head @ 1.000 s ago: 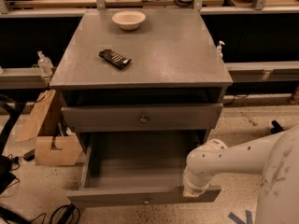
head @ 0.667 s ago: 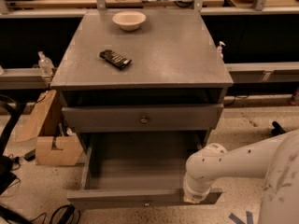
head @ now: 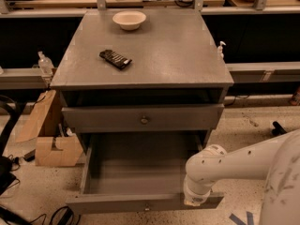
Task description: Open middle drawer
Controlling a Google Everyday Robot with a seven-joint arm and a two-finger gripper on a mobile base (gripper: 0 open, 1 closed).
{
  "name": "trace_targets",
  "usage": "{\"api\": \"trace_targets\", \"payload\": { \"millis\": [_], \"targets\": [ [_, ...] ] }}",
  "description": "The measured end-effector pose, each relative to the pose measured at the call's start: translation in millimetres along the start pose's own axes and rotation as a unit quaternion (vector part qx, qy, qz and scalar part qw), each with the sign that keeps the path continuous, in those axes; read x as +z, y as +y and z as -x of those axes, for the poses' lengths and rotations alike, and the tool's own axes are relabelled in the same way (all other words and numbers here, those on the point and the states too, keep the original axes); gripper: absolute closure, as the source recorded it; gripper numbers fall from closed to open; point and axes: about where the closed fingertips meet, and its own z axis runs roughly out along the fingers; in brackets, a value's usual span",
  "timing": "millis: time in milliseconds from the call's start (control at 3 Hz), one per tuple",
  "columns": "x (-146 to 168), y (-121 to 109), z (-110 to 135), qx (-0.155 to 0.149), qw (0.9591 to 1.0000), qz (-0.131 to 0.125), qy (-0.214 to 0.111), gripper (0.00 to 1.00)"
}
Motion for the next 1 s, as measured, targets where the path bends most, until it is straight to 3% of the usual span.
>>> {"api": "trace_targets", "payload": {
  "millis": [1000],
  "targets": [
    [-1, 33, 4, -0.002, 0.9994, 0.033, 0.012, 1.00]
  ]
}}
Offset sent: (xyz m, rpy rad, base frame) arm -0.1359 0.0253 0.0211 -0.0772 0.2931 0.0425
